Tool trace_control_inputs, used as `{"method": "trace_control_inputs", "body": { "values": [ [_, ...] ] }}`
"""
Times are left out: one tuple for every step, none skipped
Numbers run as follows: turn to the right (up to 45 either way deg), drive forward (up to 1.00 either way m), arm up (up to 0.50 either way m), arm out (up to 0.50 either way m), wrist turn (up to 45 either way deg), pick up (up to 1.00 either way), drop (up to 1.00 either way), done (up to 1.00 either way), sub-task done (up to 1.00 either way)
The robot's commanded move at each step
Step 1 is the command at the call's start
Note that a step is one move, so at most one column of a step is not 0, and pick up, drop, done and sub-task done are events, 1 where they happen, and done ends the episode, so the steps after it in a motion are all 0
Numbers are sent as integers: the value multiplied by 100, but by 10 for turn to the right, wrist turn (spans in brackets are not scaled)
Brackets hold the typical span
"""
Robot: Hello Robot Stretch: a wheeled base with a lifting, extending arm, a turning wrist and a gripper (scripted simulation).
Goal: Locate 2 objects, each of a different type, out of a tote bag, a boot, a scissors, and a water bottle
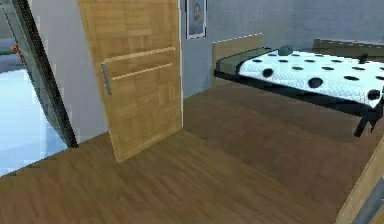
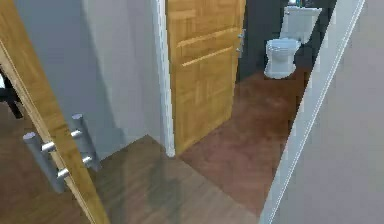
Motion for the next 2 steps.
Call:
{"method": "trace_control_inputs", "body": {
  "values": [
    [0,65,0,0,0,0,0,0,0],
    [450,0,0,0,0,0,0,0,0]
  ]
}}
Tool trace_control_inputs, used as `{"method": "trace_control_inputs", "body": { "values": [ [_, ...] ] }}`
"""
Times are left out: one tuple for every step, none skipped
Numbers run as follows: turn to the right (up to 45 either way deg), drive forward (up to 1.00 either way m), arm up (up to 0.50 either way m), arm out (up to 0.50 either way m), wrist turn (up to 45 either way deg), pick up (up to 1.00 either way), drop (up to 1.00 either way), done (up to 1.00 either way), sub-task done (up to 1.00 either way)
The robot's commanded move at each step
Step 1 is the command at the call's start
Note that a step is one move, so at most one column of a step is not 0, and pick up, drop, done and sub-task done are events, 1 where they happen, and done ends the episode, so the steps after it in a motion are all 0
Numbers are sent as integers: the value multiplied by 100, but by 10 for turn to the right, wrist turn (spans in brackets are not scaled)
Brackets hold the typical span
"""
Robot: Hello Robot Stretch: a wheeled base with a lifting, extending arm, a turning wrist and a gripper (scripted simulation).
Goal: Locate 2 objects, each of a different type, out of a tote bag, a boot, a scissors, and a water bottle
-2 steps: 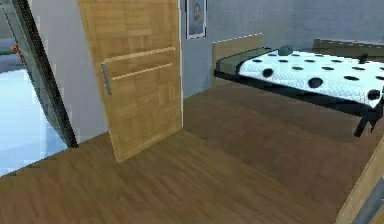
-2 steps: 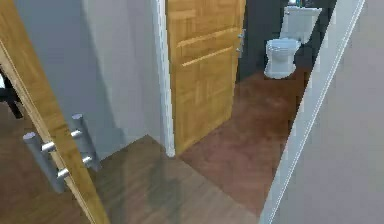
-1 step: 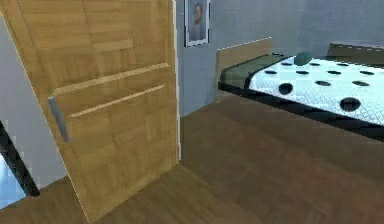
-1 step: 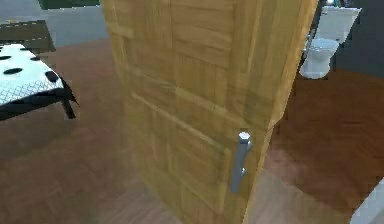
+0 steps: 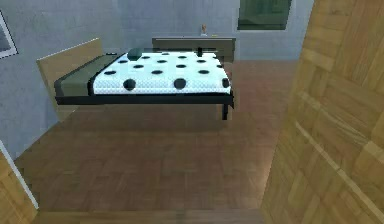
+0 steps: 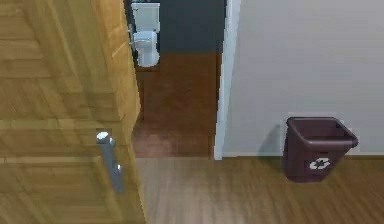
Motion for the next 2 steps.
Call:
{"method": "trace_control_inputs", "body": {
  "values": [
    [0,100,0,0,0,0,0,0,0],
    [60,0,0,0,0,0,0,0,0]
  ]
}}
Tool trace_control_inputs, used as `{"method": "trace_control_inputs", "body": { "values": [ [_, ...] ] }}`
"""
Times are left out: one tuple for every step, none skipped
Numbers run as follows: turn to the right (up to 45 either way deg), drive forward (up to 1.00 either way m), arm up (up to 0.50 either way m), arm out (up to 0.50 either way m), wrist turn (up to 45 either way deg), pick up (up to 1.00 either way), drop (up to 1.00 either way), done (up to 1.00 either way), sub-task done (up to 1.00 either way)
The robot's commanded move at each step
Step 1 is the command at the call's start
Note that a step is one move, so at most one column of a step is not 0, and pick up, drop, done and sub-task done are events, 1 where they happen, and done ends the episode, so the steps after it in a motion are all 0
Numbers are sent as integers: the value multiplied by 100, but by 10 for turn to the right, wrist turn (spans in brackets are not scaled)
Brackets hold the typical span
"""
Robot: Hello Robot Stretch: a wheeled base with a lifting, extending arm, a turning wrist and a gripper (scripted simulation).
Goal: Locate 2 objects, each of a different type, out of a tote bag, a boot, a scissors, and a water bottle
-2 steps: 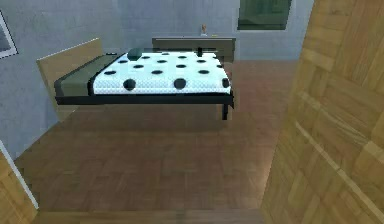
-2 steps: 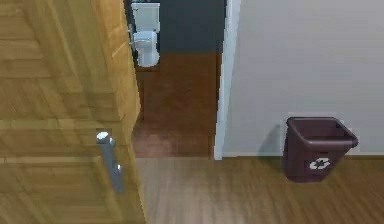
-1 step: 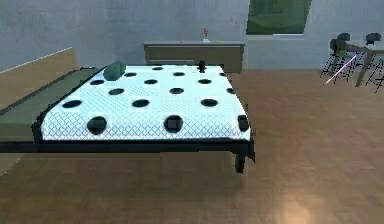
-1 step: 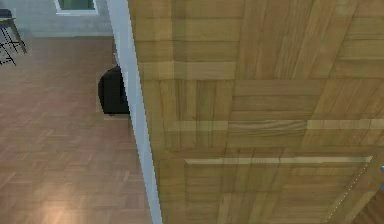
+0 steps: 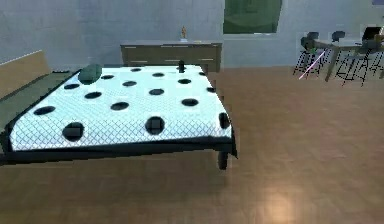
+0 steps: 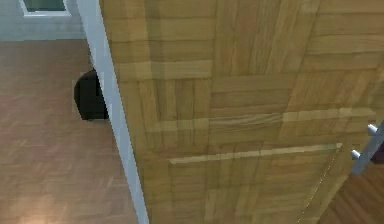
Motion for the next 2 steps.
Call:
{"method": "trace_control_inputs", "body": {
  "values": [
    [0,60,0,0,0,0,0,0,0],
    [450,0,0,0,0,0,0,0,0]
  ]
}}
